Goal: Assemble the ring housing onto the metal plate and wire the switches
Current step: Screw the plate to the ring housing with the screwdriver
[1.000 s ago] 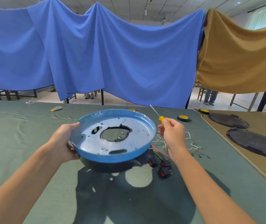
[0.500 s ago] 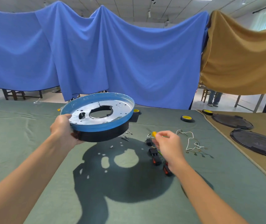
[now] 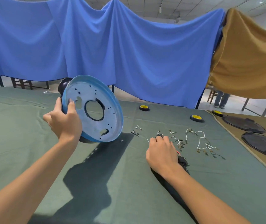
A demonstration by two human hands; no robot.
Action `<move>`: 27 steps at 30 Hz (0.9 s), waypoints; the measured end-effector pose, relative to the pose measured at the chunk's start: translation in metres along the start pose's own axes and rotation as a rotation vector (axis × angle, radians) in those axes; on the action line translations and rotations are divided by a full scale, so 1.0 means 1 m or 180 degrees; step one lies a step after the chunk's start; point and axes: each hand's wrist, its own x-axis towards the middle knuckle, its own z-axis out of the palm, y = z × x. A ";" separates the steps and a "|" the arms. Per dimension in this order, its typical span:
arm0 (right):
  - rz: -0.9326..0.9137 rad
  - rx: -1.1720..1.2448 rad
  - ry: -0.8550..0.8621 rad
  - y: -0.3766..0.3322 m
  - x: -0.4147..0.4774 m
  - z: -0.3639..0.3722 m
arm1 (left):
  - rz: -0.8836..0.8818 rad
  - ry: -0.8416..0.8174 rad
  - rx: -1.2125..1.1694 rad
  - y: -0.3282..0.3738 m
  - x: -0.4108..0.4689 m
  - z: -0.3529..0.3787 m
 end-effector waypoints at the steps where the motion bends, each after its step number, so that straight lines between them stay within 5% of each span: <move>1: -0.0117 0.0077 0.0055 -0.003 0.004 -0.001 | 0.0117 0.0040 0.0024 -0.001 0.002 -0.002; 7: -0.0715 0.1193 -0.0657 -0.031 0.035 0.005 | 0.1030 0.0216 0.0200 0.005 0.014 -0.008; 15: -0.1209 0.1182 -0.0609 -0.042 0.056 0.028 | 0.2931 0.0055 0.0825 -0.009 0.029 0.007; 27: -0.0916 0.1543 -0.0490 -0.042 0.062 0.033 | 0.4187 -0.0055 0.1875 -0.043 0.038 0.036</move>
